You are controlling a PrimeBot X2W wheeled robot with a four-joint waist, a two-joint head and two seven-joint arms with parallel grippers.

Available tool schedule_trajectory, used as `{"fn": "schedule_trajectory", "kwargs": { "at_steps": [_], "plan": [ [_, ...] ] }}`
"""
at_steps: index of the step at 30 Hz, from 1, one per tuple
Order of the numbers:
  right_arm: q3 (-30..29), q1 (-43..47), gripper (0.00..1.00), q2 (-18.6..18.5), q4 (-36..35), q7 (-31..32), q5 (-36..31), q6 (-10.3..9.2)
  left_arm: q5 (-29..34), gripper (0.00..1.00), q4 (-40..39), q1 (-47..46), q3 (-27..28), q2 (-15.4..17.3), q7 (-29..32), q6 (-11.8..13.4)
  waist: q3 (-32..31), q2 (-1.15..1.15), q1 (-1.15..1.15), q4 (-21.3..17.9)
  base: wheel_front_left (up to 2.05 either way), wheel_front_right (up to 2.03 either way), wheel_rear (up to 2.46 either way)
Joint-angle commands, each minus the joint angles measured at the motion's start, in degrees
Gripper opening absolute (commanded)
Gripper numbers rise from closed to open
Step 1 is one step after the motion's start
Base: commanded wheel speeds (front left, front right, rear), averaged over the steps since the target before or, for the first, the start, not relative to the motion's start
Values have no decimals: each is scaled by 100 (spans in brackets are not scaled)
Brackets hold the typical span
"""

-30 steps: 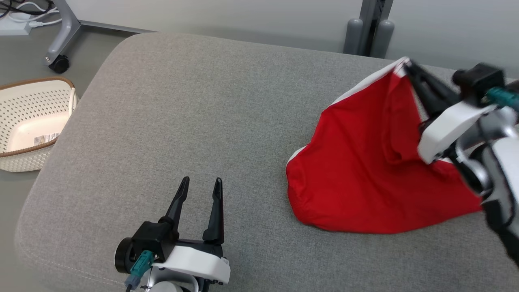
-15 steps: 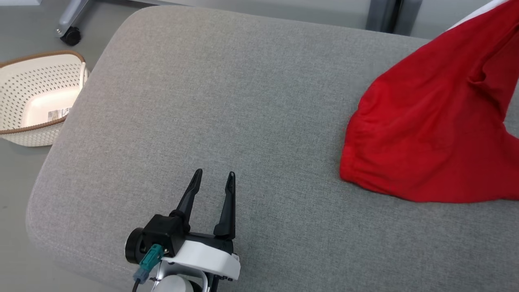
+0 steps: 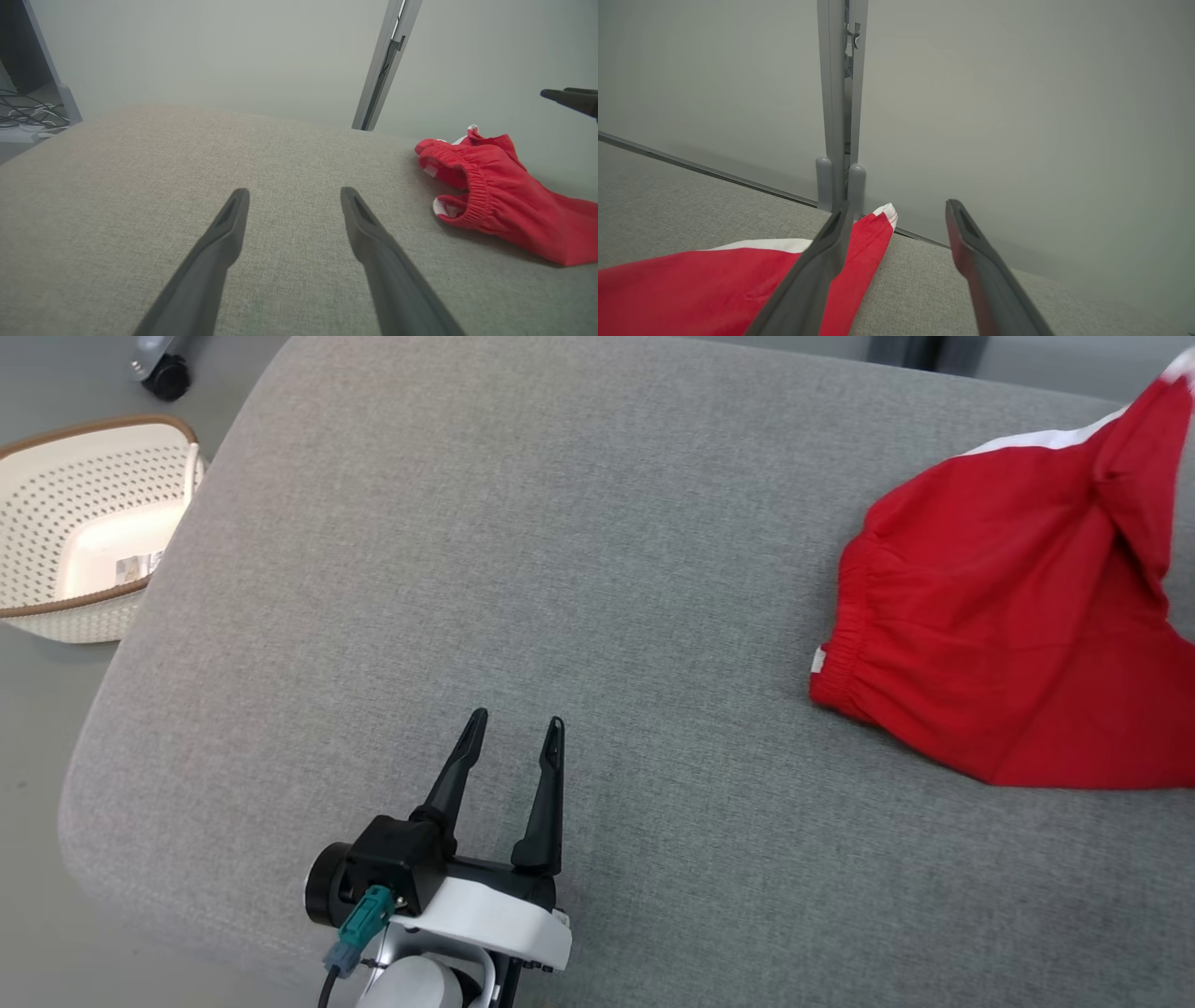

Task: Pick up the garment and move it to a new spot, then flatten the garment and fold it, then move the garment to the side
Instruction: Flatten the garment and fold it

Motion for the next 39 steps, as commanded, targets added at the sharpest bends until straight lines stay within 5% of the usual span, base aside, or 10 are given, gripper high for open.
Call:
{"fn": "schedule_trajectory", "kwargs": {
  "at_steps": [1,13,20,29,39],
  "plan": [
    [9,-21,100,47,76,-98,-26,-1,30,100,14,-108,39,23,-1,25,-39,0,0,-80,0,0,0],
    [371,235,100,604,-258,-618,306,-1,248,100,90,-144,332,24,-1,-87,-516,0,0,-794,0,0,0],
    [245,1093,100,808,-1724,-692,689,-1,400,100,94,-31,625,22,-1,-138,-814,0,0,-1372,0,0,0],
    [-799,3451,100,1456,-3915,-691,564,-1,502,100,137,145,909,24,-1,-238,-1113,0,0,-1864,0,0,0],
    [-1297,4884,100,2238,-4986,-675,330,0,508,100,188,333,1132,25,-1,-286,-1194,0,0,-2132,0,0,0]
  ]
}}
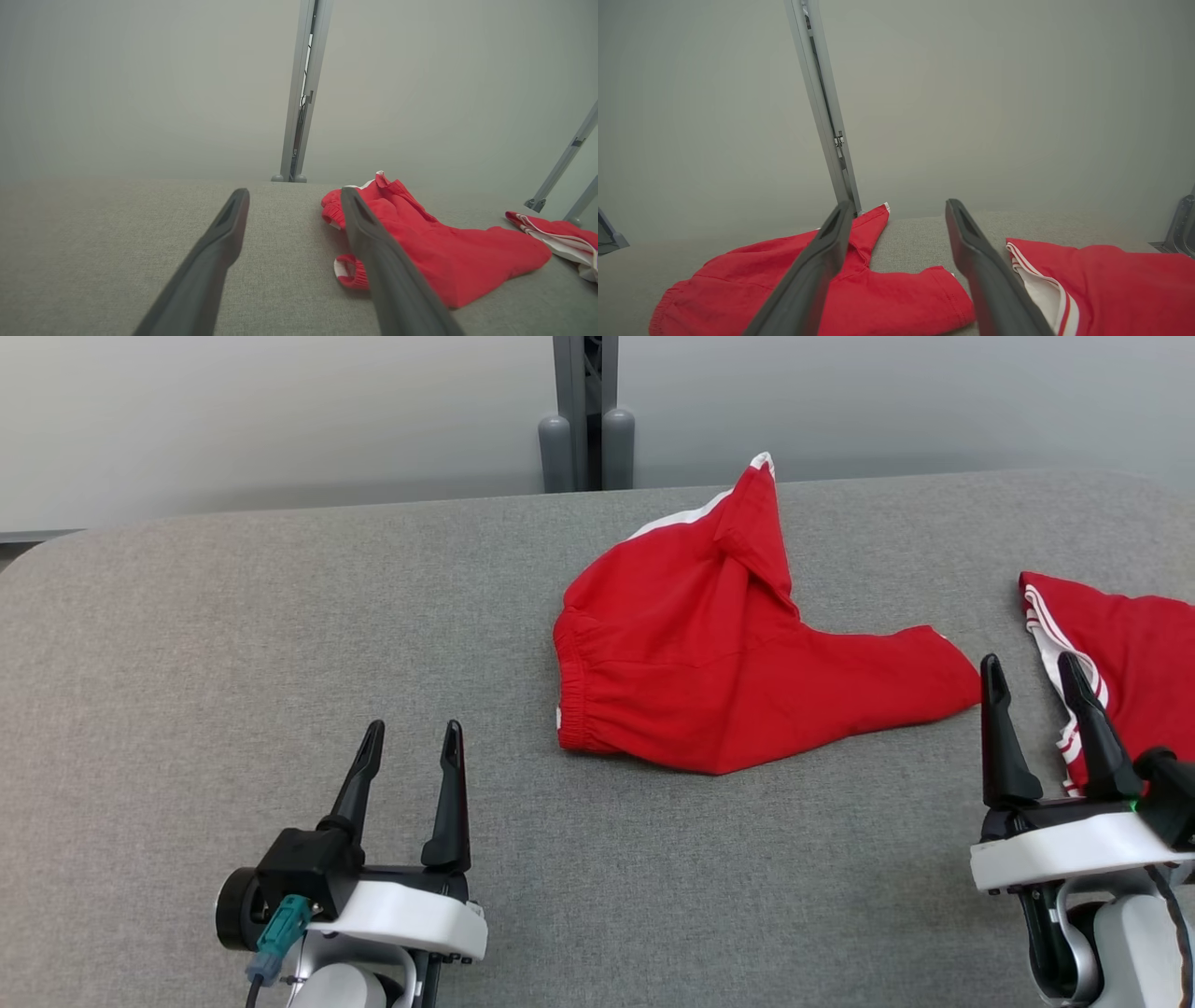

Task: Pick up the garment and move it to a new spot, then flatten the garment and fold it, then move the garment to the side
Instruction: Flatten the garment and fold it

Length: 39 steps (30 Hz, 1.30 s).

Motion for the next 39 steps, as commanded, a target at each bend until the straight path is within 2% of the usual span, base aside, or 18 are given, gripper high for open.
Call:
{"fn": "schedule_trajectory", "kwargs": {
  "at_steps": [1,3,6,9,10,14,21,30,31,32,39],
  "plan": [
    [-4,59,100,9,-118,19,-43,1,14,100,27,61,42,25,-1,-45,-4,0,0,-28,0,0,0],
    [17,40,100,29,-217,90,-59,0,30,100,59,51,63,22,-1,-57,8,0,0,-64,0,0,0],
    [115,-13,100,63,-375,189,-111,1,139,100,399,-84,-48,23,0,-212,108,0,0,-168,0,0,0],
    [132,15,100,77,-411,208,-86,1,403,100,1029,-281,-298,55,0,-467,215,0,0,-290,0,0,0],
    [132,15,100,77,-411,208,-86,1,403,100,1029,-281,-298,55,0,-467,215,0,0,-290,0,0,0],
    [171,29,100,112,-398,195,-21,0,731,100,1977,-791,-675,211,55,-817,389,0,0,-497,0,0,0],
    [175,-90,100,146,-327,110,67,0,908,100,2892,-1600,-803,306,33,-938,638,0,0,-840,0,0,0],
    [164,-157,100,162,-196,35,97,1,915,100,3246,-2066,-894,237,-4,-1098,753,0,0,-1001,0,0,0],
    [157,-166,100,162,-187,29,99,1,907,39,3259,-2087,-917,229,-6,-1134,753,0,0,-998,0,0,0],
    [148,-176,100,160,-182,21,99,1,906,0,3265,-2090,-943,223,-7,-1164,750,0,0,-990,0,0,0],
    [134,-150,100,161,-93,13,49,0,896,0,2996,-1858,-944,262,-2,-1234,547,0,0,-794,0,0,0]
  ]
}}
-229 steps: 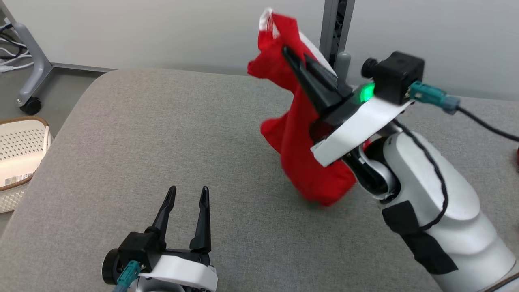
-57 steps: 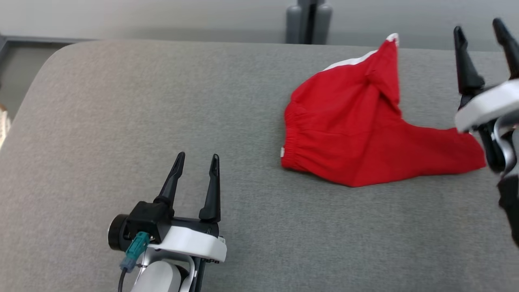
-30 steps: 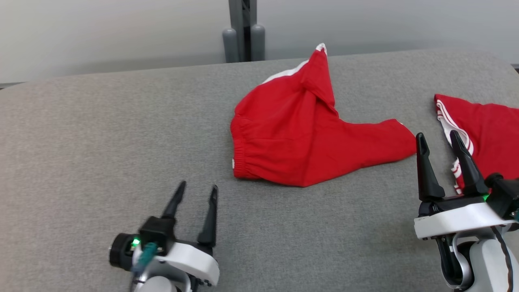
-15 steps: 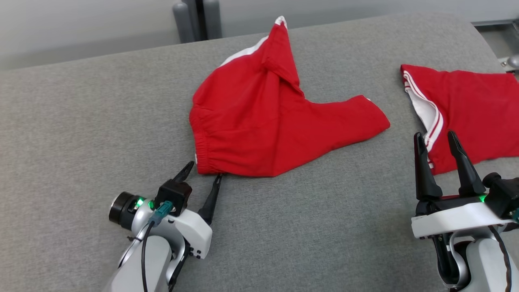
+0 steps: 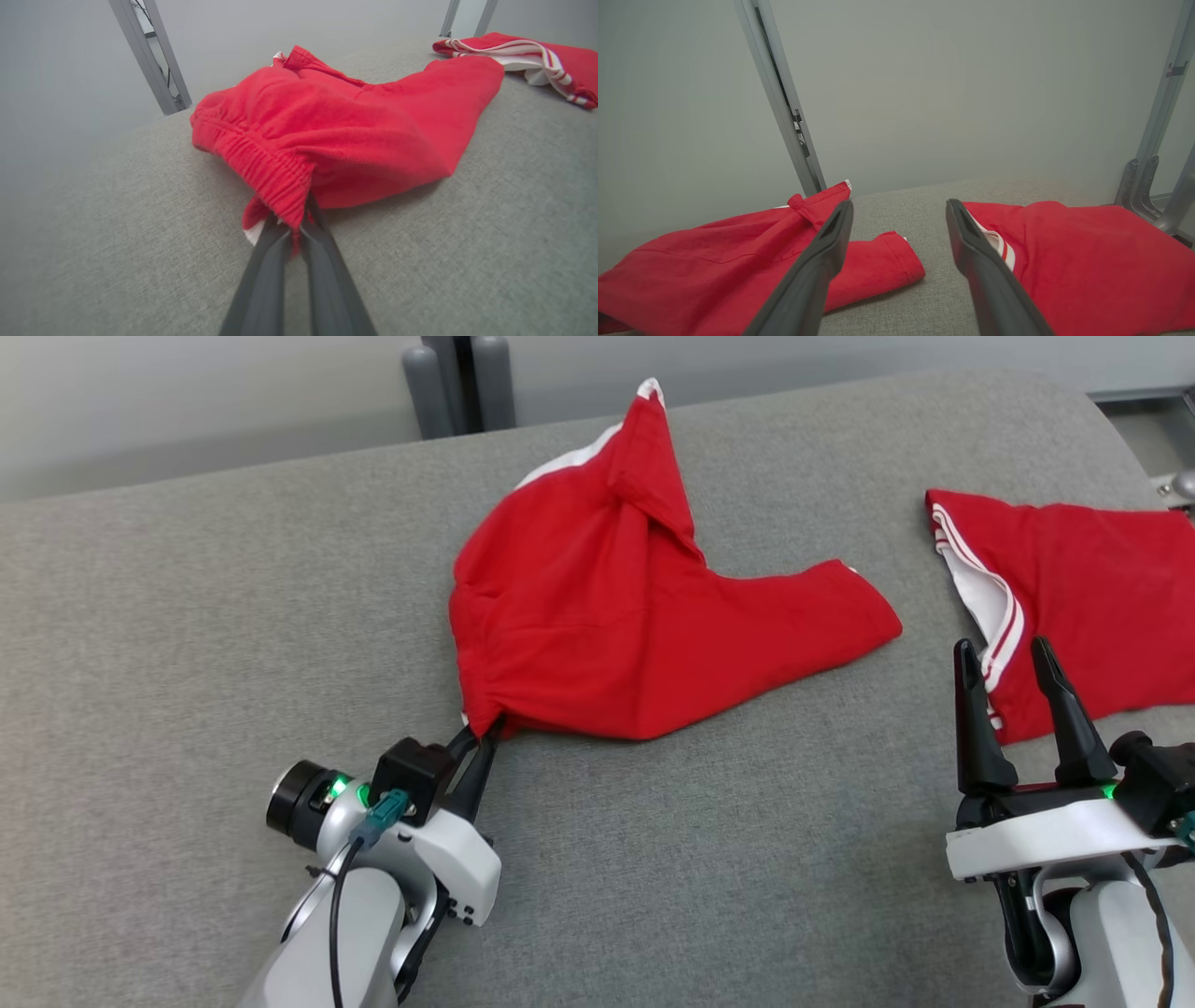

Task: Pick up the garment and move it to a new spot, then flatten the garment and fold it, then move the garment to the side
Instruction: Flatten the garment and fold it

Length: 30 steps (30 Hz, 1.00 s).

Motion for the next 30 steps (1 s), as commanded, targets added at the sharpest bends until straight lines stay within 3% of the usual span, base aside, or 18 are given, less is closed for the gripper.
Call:
{"fn": "schedule_trajectory", "kwargs": {
  "at_steps": [1,10,16,23,30],
  "plan": [
    [-19,1,100,-19,23,-20,-7,1,-2,0,-82,105,37,80,-6,-17,-108,0,0,95,0,0,0],
    [94,147,100,-22,173,-37,63,1,-43,0,-759,554,-46,483,44,-173,-654,0,0,382,0,0,0],
    [148,259,100,-21,273,-42,130,0,-148,0,-1425,820,-197,909,468,-276,-858,0,0,459,0,0,0],
    [252,225,100,-22,280,-49,196,1,-629,0,-2773,1108,-81,1394,1220,-311,-873,0,0,433,0,0,0],
    [389,45,100,-23,279,-41,242,1,-877,0,-3001,721,357,1310,1495,124,-609,0,0,191,0,0,0]
  ]
}}
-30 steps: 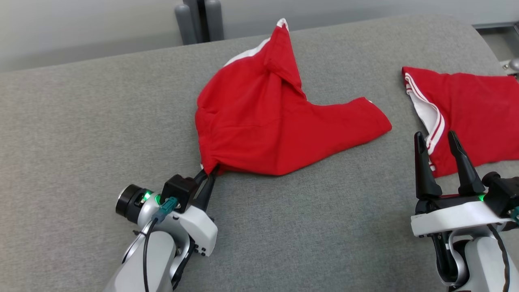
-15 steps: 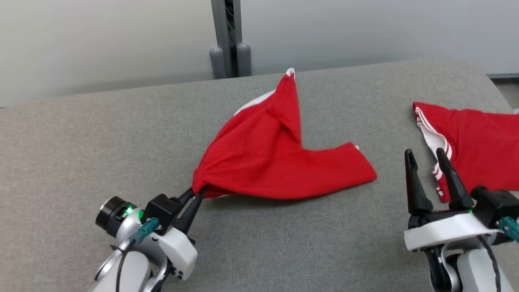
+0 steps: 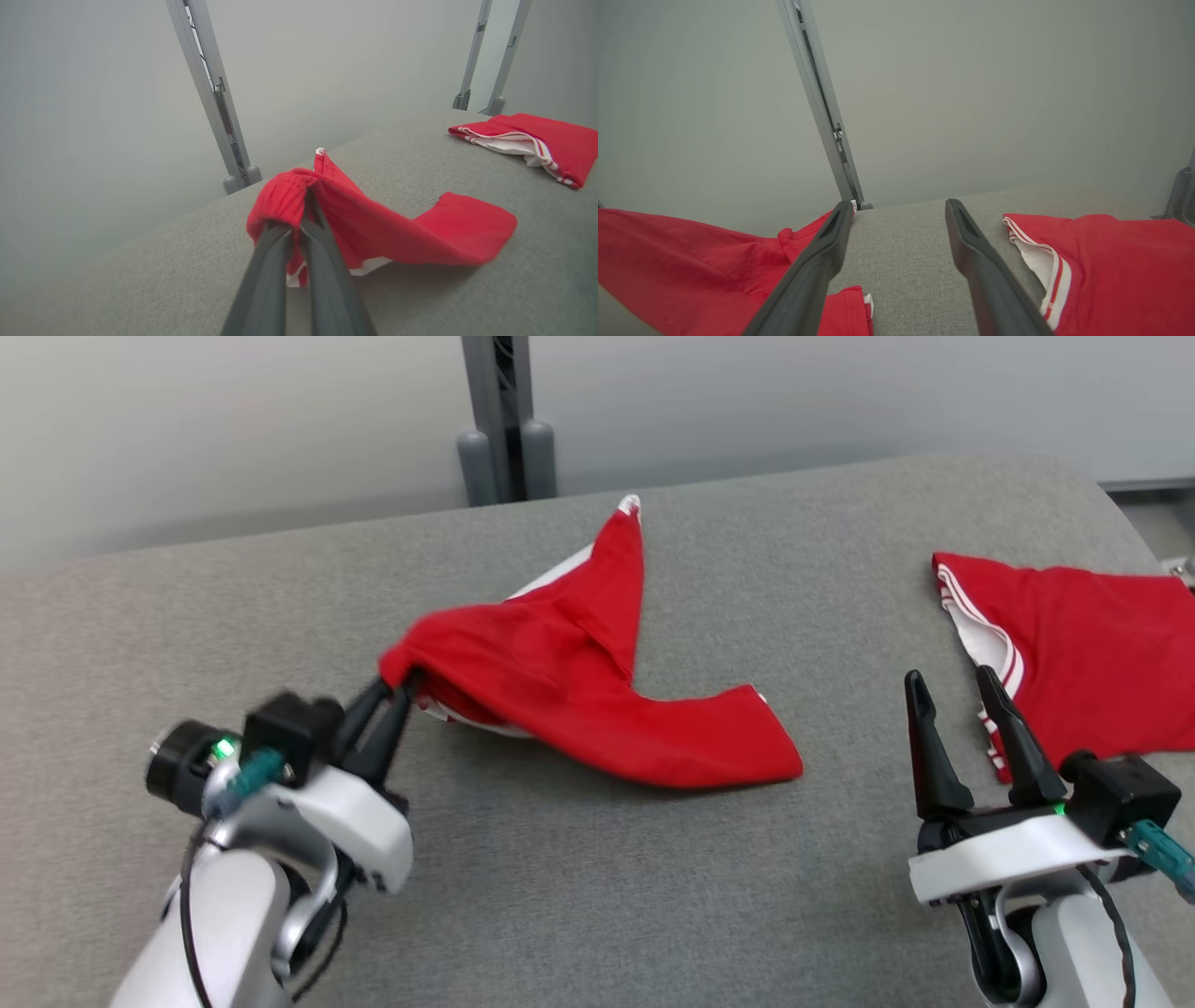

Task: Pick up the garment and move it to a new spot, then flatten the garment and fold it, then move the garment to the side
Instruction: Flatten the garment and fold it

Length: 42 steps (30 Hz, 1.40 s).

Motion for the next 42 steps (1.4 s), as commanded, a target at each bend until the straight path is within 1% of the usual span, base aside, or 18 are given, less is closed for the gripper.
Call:
{"fn": "schedule_trajectory", "kwargs": {
  "at_steps": [1,5,10,16,17,18,19,20,24,25,27,28,30,31,32,35,39,42],
  "plan": [
    [27,-104,100,-32,-19,-29,45,1,-59,0,130,-237,113,-25,39,116,156,0,0,-143,0,0,0],
    [184,-288,100,-34,-17,-26,82,0,69,0,689,-717,143,-85,192,265,377,0,0,-373,0,0,0],
    [481,-474,100,-35,29,-32,156,1,291,0,1558,-1155,58,-70,388,427,578,0,0,-669,0,0,0],
    [679,-601,100,-31,68,-47,263,1,455,0,2527,-1545,50,-49,268,630,779,0,0,-925,0,0,0],
    [697,-604,100,-31,78,-49,262,1,485,4,2693,-1608,40,-32,255,672,806,0,0,-952,0,0,0],
    [711,-613,100,-32,87,-47,278,1,513,16,2873,-1657,35,-21,254,718,829,0,0,-972,0,0,0],
    [719,-624,100,-34,96,-49,290,1,548,48,3037,-1694,6,-21,268,744,843,0,0,-984,0,0,0],
    [727,-630,100,-33,103,-51,297,1,570,100,3179,-1725,-15,-35,285,773,854,0,0,-990,0,0,0],
    [694,-632,100,-33,122,-56,283,1,502,100,3465,-1823,-5,-130,144,781,880,0,0,-951,0,0,0],
    [650,-611,100,-33,138,-55,248,1,470,100,3578,-1845,-17,-179,-12,733,863,0,0,-878,0,0,0],
    [623,-585,100,-34,152,-57,204,1,440,100,3654,-1825,-18,-248,-186,707,818,0,0,-782,0,0,0],
    [589,-565,100,-32,159,-57,174,1,382,100,3679,-1797,13,-308,-374,719,759,0,0,-678,0,0,0],
    [589,-565,100,-32,159,-57,174,1,382,100,3679,-1797,13,-308,-374,719,759,0,0,-678,0,0,0],
    [564,-558,100,-34,163,-57,154,1,342,100,3680,-1780,36,-322,-476,719,727,0,0,-620,0,0,0],
    [474,-551,100,-35,154,-58,104,1,248,100,3633,-1748,84,-372,-675,697,676,0,0,-488,0,0,0],
    [393,-480,100,-33,166,-58,32,1,127,100,3523,-1616,150,-452,-997,656,517,0,0,-295,0,0,0],
    [293,-359,100,-36,158,-29,-74,1,-3,100,3211,-1294,276,-476,-1303,752,276,0,0,-102,0,0,0],
    [209,-223,100,-35,114,12,-140,1,-66,100,2819,-955,352,-484,-1419,809,160,0,0,31,0,0,0]
  ]
}}
